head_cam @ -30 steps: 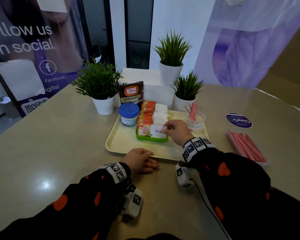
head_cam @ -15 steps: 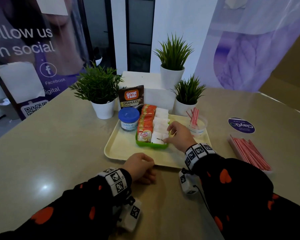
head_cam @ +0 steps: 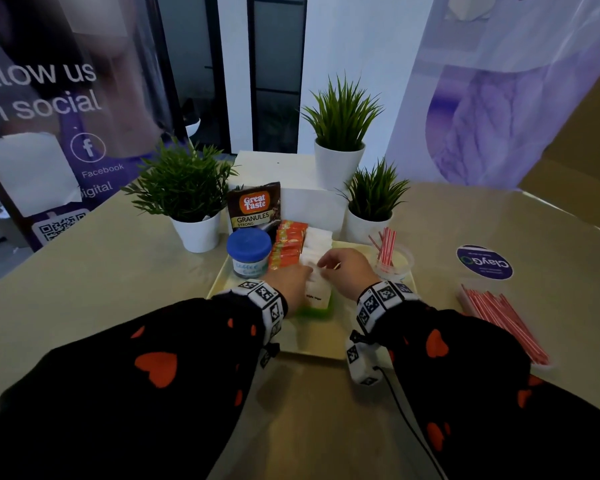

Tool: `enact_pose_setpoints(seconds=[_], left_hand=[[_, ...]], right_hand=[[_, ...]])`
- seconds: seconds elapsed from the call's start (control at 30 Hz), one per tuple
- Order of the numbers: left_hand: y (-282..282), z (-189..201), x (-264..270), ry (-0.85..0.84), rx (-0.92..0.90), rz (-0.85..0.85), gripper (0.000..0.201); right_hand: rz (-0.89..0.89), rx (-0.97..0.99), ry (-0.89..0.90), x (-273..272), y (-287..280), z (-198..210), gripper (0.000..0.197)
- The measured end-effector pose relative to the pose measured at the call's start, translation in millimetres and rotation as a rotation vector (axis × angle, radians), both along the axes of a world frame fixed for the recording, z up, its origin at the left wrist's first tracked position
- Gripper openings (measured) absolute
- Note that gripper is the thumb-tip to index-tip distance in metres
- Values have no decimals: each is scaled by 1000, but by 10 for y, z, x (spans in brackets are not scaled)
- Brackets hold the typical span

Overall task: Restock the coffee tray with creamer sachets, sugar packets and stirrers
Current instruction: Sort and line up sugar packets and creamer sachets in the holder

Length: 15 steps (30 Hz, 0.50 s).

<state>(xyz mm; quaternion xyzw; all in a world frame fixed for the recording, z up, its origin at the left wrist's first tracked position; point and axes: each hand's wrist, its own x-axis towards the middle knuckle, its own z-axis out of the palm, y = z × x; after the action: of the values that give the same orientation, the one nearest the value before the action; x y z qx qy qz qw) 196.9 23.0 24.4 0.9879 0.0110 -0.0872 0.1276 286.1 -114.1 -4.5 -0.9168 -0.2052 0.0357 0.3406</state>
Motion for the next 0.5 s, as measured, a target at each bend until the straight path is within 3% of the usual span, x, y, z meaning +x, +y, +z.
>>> enact_pose_setpoints(seconds=[0.3,0.4,0.5], left_hand=[[-21,-139,88,10,31,56,56],[-7,-179,86,-22,-41,78,64],[2,-173,86,-9,-87,26,73]], right_hand=[[189,-280,-115,162,220,24,16],[259,-308,-166,168,263,38,17],[294,-303,-109,181,249,48,28]])
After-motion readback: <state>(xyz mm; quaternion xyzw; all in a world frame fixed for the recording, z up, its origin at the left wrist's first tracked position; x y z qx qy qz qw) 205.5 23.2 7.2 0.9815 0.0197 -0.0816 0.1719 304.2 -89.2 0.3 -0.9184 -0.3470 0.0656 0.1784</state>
